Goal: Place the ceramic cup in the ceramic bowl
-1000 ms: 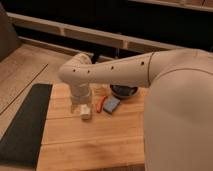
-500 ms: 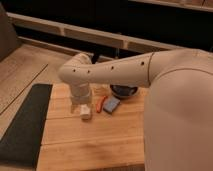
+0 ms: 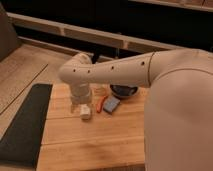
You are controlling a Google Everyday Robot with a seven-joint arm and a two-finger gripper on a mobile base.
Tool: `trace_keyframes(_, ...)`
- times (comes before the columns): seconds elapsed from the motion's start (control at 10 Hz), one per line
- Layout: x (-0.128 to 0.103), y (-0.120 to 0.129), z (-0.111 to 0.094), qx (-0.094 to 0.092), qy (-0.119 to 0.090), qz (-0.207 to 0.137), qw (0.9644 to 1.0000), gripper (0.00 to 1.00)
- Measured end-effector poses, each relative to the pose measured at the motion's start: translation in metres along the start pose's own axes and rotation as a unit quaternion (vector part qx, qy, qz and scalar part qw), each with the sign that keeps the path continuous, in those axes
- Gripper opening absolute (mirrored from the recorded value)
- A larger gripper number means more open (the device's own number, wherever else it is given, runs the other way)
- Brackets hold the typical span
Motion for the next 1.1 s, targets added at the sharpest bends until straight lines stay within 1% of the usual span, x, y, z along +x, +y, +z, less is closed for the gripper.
trace_keyframes(0.1,-0.016,0.0,-0.015,-0.009,-0.04,0.001,0.9991,0.65)
trace_keyframes(0.2,-0.032,-0.001,-0.032,-0.016,-0.077,0.0,0.9969,0.65)
trace_keyframes(0.3,-0.062,-0.012,-0.064,-0.028,-0.141,-0.005,0.9896,0.65)
trace_keyframes(0.4,-0.077,-0.023,-0.081,-0.036,-0.173,-0.01,0.9841,0.65)
trace_keyframes(0.5,-0.086,-0.033,-0.092,-0.043,-0.192,-0.012,0.9803,0.65)
trace_keyframes(0.6,-0.099,-0.055,-0.111,-0.055,-0.222,-0.004,0.9735,0.65)
trace_keyframes(0.7,-0.104,-0.063,-0.117,-0.059,-0.232,-0.002,0.9709,0.65)
trace_keyframes(0.9,-0.103,-0.059,-0.118,-0.061,-0.233,-0.006,0.9705,0.65)
trace_keyframes(1.0,-0.104,-0.059,-0.117,-0.06,-0.234,-0.007,0.9704,0.65)
trace_keyframes(1.1,-0.112,-0.07,-0.116,-0.05,-0.238,0.005,0.9698,0.65)
